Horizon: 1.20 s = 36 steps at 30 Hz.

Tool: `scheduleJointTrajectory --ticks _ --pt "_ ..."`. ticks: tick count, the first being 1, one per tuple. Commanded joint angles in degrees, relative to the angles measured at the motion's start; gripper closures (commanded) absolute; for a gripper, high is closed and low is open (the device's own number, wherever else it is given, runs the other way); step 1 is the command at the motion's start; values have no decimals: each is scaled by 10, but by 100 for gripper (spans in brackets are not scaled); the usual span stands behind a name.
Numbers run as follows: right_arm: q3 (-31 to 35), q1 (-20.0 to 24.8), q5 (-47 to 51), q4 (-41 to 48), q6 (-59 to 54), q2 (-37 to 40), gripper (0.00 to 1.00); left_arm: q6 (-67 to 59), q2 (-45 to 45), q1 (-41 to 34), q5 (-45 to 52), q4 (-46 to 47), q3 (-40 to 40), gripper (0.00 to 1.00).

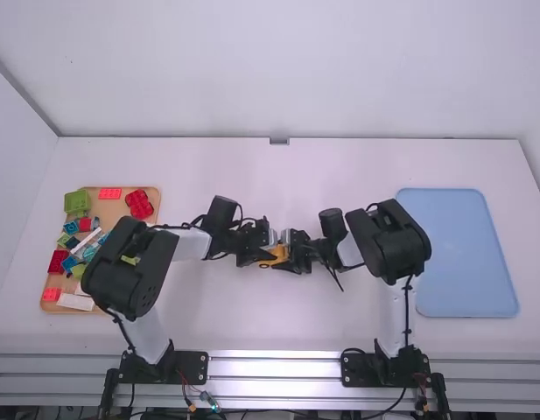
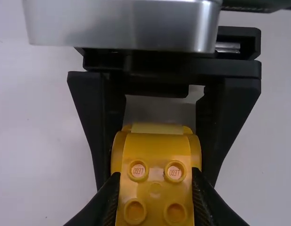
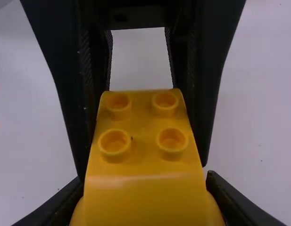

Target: Assemble lego blocks to make yellow taxi

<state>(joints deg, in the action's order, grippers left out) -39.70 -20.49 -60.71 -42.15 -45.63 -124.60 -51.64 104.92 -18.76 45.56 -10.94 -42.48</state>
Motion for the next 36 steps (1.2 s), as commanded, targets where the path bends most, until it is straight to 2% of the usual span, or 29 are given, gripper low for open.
scheduleJointTrajectory --ticks 1,7,9,10,12,16,18,21,29,32,36 --pt "-8 -13 7 -1 3 -6 59 12 43 -28 -75 25 24 99" --pt "-8 -13 7 0 4 -6 59 9 43 -27 -75 24 24 98" --pt "-8 -13 7 2 4 -6 59 9 42 -26 -75 24 24 93" --pt "-8 -13 7 2 4 -6 59 9 42 -27 -75 25 23 83" --pt "-8 -13 7 2 4 -6 59 11 42 -29 -75 28 20 76" --pt "-8 -13 7 2 4 -6 59 13 39 -29 -75 32 14 75" --pt "-8 -13 7 4 4 -6 59 13 36 -29 -75 30 16 69" --pt "-8 -13 7 5 3 -6 59 12 33 -23 -72 31 16 67" --pt "-8 -13 7 6 4 -6 59 9 32 2 -27 30 16 70" --pt "-8 -13 7 6 4 -6 59 8 29 15 -8 31 16 62" --pt "-8 -13 7 6 4 -6 59 2 17 35 22 36 17 57"
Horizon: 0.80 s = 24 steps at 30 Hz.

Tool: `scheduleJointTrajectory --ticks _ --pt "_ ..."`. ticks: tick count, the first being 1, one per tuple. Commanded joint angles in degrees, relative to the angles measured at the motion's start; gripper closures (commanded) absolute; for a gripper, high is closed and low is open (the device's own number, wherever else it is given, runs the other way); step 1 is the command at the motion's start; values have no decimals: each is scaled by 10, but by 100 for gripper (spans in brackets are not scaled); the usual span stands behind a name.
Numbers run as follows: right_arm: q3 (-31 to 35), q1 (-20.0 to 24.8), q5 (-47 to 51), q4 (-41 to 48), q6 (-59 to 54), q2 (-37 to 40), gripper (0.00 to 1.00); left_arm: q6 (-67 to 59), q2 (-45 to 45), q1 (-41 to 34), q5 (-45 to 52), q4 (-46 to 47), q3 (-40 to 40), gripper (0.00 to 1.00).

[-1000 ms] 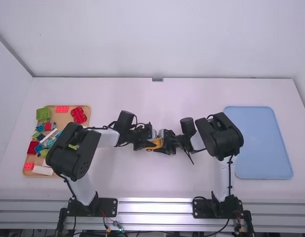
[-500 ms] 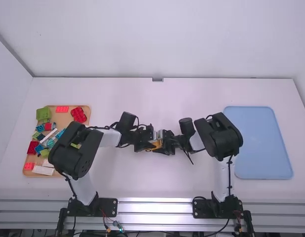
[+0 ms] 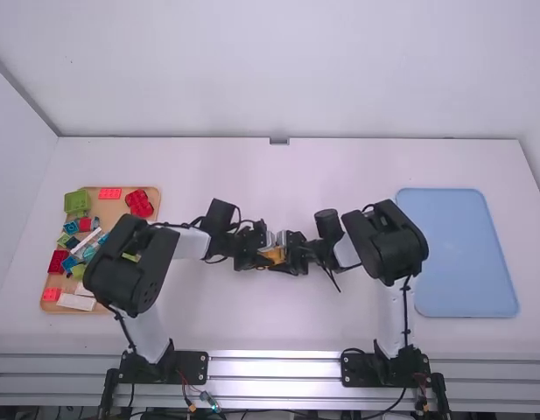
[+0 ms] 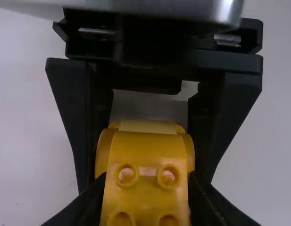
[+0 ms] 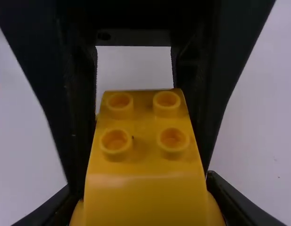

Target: Assemble lego blocks to make yellow taxi

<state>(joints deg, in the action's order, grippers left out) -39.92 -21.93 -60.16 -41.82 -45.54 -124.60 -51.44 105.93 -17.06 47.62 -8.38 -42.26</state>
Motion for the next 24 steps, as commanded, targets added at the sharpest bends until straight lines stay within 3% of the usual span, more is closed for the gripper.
scheduleJointTrajectory --ticks 1,3,6,7,17,20,21,22,24 --pt "-6 2 2 3 3 -6 59 -10 4 22 8 15 14 57" --pt "-6 2 2 2 3 -6 59 -38 -5 33 27 33 14 52" --pt "-6 2 2 3 3 -6 59 -66 -22 52 62 59 15 30" --pt "-6 2 2 2 3 -6 59 -76 -28 59 73 67 15 1" --pt "-6 2 2 2 3 -6 56 -81 -75 179 141 85 21 1" --pt "-6 3 2 2 9 -5 47 -36 -84 212 138 72 23 1" --pt "-6 7 2 2 18 -5 36 -16 -88 222 129 67 23 0" --pt "-6 13 2 0 33 -5 13 14 -94 233 112 58 24 1" --pt "-5 20 2 2 49 -1 0 47 -102 239 82 48 24 1"
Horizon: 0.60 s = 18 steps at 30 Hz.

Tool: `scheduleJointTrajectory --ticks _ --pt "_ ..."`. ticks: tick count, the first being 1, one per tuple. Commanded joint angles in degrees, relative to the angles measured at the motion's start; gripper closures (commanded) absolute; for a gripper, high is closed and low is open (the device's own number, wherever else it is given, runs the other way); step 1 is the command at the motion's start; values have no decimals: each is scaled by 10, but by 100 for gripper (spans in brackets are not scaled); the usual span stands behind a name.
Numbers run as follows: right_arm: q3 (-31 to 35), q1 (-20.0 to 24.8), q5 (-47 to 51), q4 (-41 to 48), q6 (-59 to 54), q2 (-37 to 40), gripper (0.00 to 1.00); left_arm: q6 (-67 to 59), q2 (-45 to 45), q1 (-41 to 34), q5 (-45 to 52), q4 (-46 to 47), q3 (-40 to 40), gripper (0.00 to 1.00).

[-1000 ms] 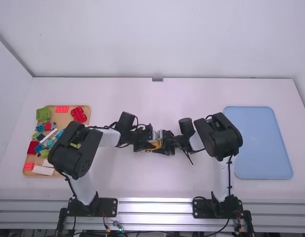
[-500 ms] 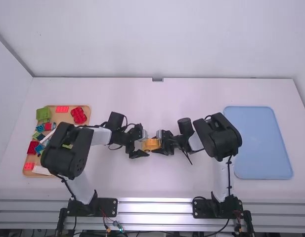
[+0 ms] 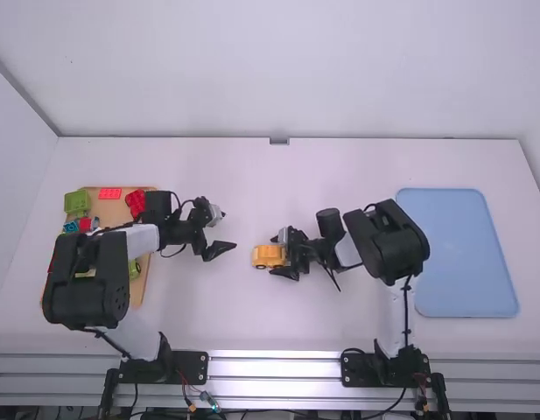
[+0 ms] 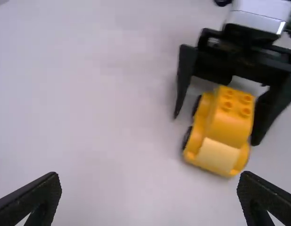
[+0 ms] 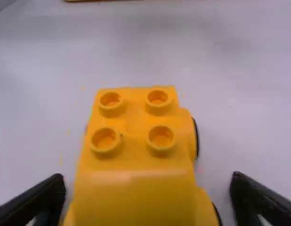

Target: Assemble lego blocks to make yellow taxi

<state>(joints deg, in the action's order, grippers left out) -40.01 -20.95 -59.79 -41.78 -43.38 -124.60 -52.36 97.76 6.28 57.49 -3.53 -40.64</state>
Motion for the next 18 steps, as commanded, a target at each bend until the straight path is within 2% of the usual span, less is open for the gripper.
scheduleJointTrajectory --ticks 1,3,8,13,14,18 --pt "-4 16 2 6 45 4 1 84 -26 7 -42 -8 9 1" --pt "-3 24 19 29 59 22 1 141 -42 7 -101 -24 12 1" --pt "14 30 75 62 57 64 1 204 -82 1 -170 -49 28 1" --pt "60 30 166 109 56 161 1 360 -157 9 -299 -92 59 1" --pt "72 30 194 127 57 192 1 408 -179 8 -349 -94 66 1" --pt "99 30 272 175 75 276 1 492 -243 3 -442 -76 80 1"
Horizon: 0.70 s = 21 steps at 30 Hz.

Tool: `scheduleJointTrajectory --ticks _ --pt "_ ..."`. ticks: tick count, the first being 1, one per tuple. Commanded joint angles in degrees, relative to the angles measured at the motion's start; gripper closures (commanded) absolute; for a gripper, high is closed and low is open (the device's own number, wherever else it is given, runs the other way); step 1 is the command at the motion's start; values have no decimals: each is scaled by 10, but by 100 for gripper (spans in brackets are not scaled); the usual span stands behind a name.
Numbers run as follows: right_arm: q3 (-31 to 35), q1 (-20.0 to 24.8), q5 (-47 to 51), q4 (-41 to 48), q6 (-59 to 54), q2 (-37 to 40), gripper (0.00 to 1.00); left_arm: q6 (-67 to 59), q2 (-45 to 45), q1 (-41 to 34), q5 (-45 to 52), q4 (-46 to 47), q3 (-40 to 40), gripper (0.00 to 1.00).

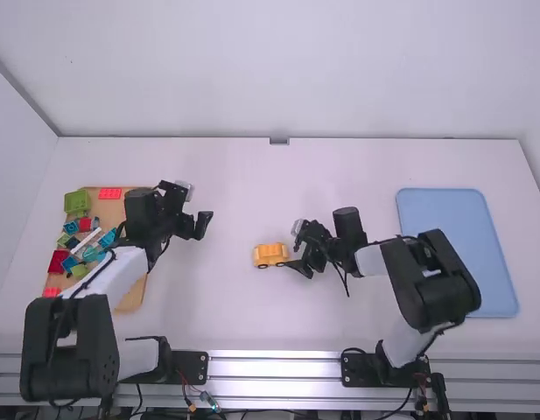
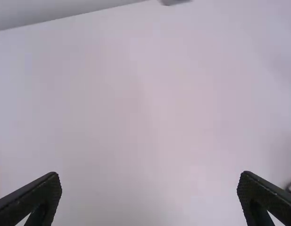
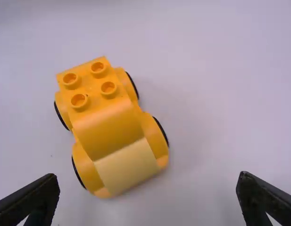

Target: Assemble lego blocks to make yellow taxi

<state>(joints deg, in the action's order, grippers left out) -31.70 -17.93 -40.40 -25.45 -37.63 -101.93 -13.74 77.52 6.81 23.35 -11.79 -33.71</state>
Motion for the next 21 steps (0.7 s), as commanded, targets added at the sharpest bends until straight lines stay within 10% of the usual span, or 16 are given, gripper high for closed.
scheduleJointTrajectory --ticks 1,10,15,21 --pt "21 0 97 18 30 67 1 112 -53 -2 -109 13 12 1" --pt "33 0 292 129 163 267 1 117 -170 -4 -109 79 12 1" --pt "33 0 115 189 31 293 1 79 -176 0 -107 106 12 1" --pt "27 0 -18 92 -64 138 1 78 -178 -2 -98 110 12 1"
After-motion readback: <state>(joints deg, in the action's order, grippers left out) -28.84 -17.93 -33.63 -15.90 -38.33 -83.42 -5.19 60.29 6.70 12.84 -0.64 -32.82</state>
